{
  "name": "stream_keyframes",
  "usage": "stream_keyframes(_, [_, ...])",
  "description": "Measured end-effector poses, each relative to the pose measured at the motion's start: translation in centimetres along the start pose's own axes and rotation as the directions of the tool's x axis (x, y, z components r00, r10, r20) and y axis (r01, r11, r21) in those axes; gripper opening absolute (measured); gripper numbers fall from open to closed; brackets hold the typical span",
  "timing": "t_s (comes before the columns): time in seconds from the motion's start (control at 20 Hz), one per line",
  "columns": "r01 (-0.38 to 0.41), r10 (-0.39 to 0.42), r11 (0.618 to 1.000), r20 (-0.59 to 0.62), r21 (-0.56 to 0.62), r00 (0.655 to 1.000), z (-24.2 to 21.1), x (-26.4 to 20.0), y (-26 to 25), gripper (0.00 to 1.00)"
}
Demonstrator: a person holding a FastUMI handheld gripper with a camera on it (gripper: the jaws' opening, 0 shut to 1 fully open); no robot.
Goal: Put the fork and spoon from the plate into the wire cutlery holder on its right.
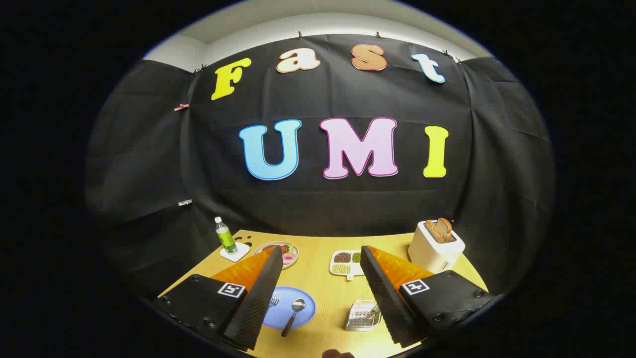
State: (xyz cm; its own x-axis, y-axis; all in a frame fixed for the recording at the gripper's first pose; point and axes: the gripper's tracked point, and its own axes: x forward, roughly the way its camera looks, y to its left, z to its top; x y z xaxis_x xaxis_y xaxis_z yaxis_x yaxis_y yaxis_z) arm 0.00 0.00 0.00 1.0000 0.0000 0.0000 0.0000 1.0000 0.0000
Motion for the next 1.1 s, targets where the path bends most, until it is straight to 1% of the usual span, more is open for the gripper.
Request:
stream_keyframes(0.5, [-0.028, 0.028, 1.000, -0.035, -0.006, 0.999, -1.2, 0.8, 1.3, 0.98])
stream_keyframes(0.9, [-0.027, 0.027, 1.000, -0.066, 0.000, 0.997, -2.4, 1.4, 1.7, 0.99])
stream_keyframes(1.1, [-0.039, 0.039, 0.999, -0.075, 0.000, 0.996, -2.8, 1.7, 2.3, 0.99])
